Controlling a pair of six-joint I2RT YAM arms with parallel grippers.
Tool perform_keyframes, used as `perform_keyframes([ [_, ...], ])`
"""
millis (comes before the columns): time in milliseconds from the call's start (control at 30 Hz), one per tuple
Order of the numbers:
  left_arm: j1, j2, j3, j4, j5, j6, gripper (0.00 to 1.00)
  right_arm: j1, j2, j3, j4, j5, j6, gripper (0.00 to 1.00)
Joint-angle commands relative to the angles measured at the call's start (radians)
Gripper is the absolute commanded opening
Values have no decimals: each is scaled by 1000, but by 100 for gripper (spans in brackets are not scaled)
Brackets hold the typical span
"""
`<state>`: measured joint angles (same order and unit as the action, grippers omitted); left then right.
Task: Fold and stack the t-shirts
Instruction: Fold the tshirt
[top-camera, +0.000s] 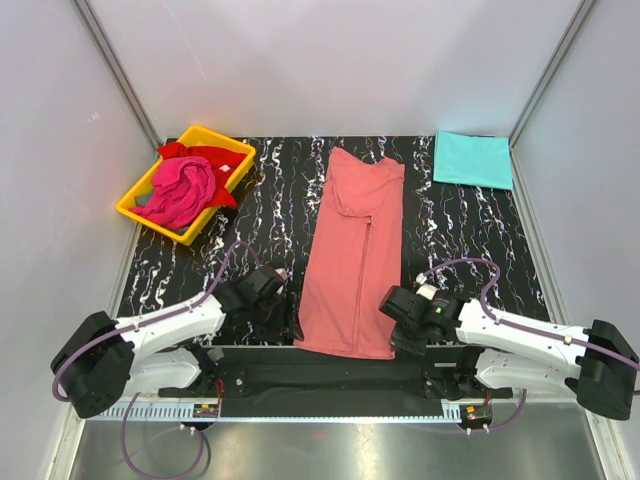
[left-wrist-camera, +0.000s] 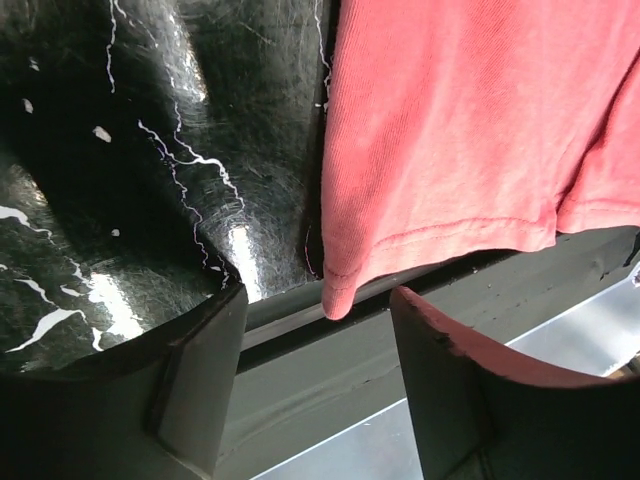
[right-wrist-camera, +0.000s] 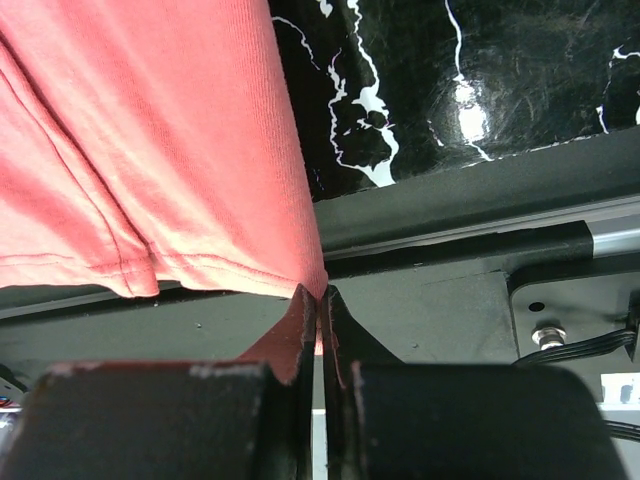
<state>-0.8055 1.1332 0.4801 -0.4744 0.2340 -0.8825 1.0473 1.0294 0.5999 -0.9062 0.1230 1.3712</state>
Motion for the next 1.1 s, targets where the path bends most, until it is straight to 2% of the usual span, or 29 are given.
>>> perform_keyframes([
  [0,-4,43,17,19,-15,23,62,7,-15,-3,-8,32,26,0],
  [67,-4,63,14,33,-18,28,53,7,-22,-6,-7,30,28,0],
  [233,-4,86,20,31,-33,39,40,5,-45,-14,-10,32,37,0],
  [333,-4,99,29,49,-15,51,29,8,-52,-12,-7,35,43,0],
  [433,-11,94,35,91,33,47,2,8,-51,-11,4,32,37,0],
  [467,-14,86,38,95,39,39,0,8,-46,-9,9,32,32,0],
  [600,-31,36,66,88,57,-9,0,7,-22,6,13,29,8,0],
  [833,-32,46,117,30,57,-45,0,8,50,35,7,46,-47,0],
  [933,-31,82,140,40,73,-32,0,8,77,89,-28,87,-75,0],
  [1067,-12,177,254,8,84,33,0,-16,129,178,-86,135,-119,0],
])
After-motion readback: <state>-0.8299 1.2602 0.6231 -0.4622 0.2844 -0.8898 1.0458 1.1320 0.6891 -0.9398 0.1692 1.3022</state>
